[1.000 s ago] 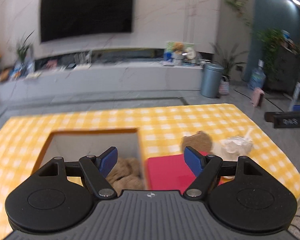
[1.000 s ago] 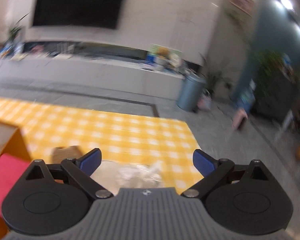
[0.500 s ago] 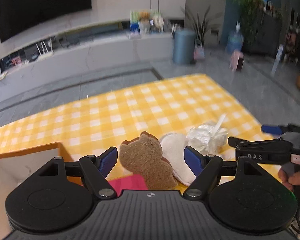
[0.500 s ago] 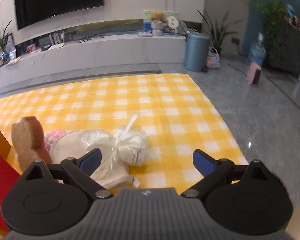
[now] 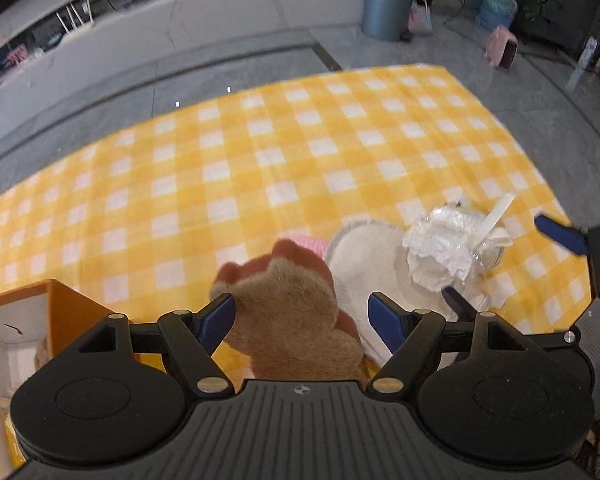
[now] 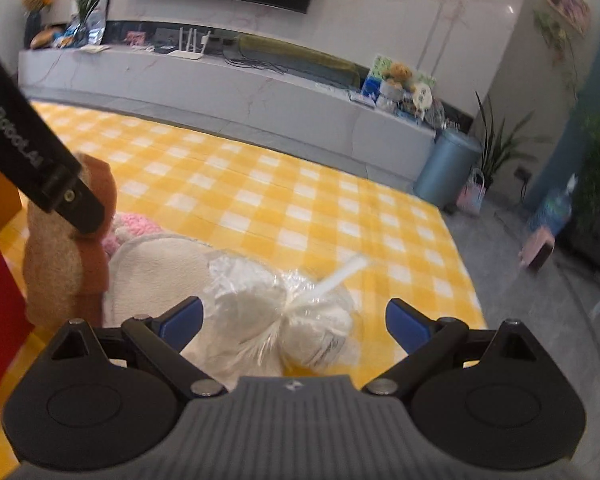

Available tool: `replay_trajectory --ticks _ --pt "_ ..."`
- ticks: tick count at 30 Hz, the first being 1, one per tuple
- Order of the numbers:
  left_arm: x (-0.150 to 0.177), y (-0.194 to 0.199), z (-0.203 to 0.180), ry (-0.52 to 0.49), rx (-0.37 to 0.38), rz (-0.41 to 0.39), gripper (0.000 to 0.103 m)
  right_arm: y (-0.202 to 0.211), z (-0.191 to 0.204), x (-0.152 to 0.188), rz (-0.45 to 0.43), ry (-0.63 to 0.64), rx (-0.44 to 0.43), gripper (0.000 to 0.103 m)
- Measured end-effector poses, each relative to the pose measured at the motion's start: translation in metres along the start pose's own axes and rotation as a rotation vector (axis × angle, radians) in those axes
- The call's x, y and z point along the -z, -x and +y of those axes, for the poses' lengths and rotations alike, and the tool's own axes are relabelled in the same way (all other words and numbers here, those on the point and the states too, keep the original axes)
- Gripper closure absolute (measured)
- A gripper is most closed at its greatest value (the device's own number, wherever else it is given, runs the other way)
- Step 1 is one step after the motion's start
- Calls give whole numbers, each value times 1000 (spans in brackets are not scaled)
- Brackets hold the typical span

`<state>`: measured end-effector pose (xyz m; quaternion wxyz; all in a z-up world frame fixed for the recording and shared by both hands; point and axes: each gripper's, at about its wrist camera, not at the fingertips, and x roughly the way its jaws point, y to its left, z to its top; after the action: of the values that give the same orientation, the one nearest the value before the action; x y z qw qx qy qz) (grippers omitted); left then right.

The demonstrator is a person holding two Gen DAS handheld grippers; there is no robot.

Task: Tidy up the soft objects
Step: 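Grasp the brown sponge bear with the left gripper while the right gripper grasps the clear plastic bag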

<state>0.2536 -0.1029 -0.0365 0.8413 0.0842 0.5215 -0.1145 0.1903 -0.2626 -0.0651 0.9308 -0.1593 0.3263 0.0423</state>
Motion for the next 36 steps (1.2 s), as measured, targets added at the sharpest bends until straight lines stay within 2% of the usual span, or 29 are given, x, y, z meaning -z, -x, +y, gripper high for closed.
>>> replay_trajectory --ticks 5,8,11,13,14,16,17,18,20,21,23,27,29,30,33,34,35,36 --pt "-5 -18 -6 -64 -20 51 14 -12 8 1 -50 104 75 7" --pt "-7 -29 -3 -39 -23 82 14 -21 6 1 -38 89 60 7" --pt "-8 -32 0 -20 -20 66 17 -30 9 3 -22 107 36 7" --pt "-8 -32 2 -10 -4 52 21 -35 12 5 -7 131 7 17" --pt "-8 -31 4 -1 4 43 29 -37 12 5 3 129 -25 35" --pt "-7 -28 6 5 26 26 36 -36 13 6 2 130 -36 41" --pt "-7 -27 6 -2 31 26 39 -34 15 6 -4 154 -36 55" --pt "-7 -26 6 -9 35 28 39 -30 16 5 -10 178 -42 63" --pt "-8 -22 8 0 47 20 62 -23 17 4 -16 183 -50 65" --pt "-9 -18 8 -2 53 12 65 -20 16 4 -18 179 -66 66" --pt "-11 -10 8 1 55 7 76 -16 13 4 -24 171 -80 68" --pt "-11 -9 8 -13 32 14 80 -12 5 3 -16 113 -71 69" --pt "-10 -11 6 -23 7 13 78 -12 3 3 -15 99 -74 69" --pt "-10 -13 5 -27 -4 16 74 -12 3 3 -15 101 -75 69" --pt "-9 -24 1 -57 -57 55 36 -12 3 4 -17 102 -65 68" --pt "-9 -30 -2 -64 -99 74 18 -13 4 3 -19 97 -43 68" --pt "-9 -36 -4 -68 -139 85 12 -14 3 3 -19 90 -14 68" --pt "-9 -42 -7 -75 -157 88 11 -16 2 2 -15 82 3 68"
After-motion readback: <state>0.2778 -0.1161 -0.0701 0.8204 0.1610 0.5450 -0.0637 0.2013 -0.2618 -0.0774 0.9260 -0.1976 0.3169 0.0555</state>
